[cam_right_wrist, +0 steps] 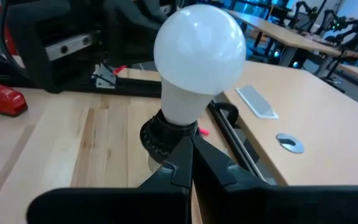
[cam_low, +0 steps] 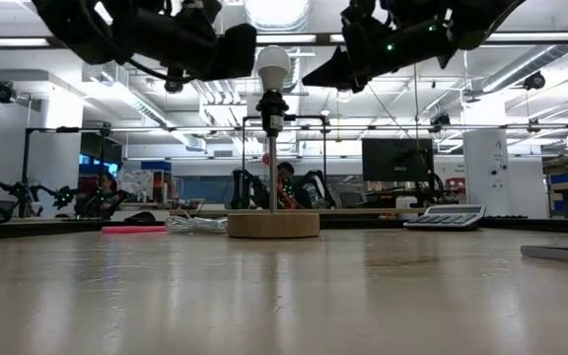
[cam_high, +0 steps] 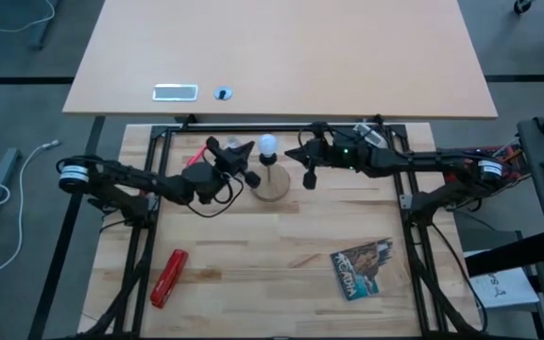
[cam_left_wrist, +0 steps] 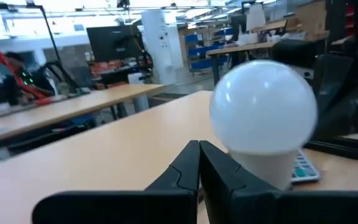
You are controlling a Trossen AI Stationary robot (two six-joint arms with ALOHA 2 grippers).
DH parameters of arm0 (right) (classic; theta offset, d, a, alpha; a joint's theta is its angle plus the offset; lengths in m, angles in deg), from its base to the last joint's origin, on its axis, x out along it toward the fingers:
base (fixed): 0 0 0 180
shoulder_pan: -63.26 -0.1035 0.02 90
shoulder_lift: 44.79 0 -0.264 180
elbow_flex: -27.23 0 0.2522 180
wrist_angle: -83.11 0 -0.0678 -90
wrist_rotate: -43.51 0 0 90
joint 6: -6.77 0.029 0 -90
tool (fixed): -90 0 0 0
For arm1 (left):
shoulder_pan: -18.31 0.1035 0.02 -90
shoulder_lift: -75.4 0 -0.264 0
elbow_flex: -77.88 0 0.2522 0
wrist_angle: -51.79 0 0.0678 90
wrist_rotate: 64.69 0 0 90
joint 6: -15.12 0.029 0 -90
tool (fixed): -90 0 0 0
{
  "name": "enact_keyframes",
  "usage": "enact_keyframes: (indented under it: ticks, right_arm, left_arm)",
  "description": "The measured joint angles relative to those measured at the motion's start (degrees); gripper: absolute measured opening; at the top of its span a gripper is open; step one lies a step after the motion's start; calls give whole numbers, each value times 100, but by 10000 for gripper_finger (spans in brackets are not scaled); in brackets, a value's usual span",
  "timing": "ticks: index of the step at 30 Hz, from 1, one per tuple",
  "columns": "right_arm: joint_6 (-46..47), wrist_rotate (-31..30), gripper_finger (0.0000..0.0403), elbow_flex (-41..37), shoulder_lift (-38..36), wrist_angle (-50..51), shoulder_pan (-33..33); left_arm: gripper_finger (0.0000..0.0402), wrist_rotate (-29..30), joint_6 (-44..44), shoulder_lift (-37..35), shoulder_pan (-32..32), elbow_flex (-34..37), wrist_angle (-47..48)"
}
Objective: Screw lightbulb
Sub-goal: Remove the lightbulb from the lamp
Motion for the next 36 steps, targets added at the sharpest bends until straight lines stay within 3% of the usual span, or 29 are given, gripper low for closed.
enact_keyframes:
  ticks: [9,20,36]
  right_arm:
    - [-38,-1,0,0,201,-447,0]
    - [-162,2,0,0,198,-784,0]
    - [-315,11,0,241,231,-801,0]
  left_arm:
    - [0,-64,129,-11,449,-470,979]
    - [0,-1204,-50,-18,513,-462,1037]
    - [0,-1272,-248,3,457,-610,1347]
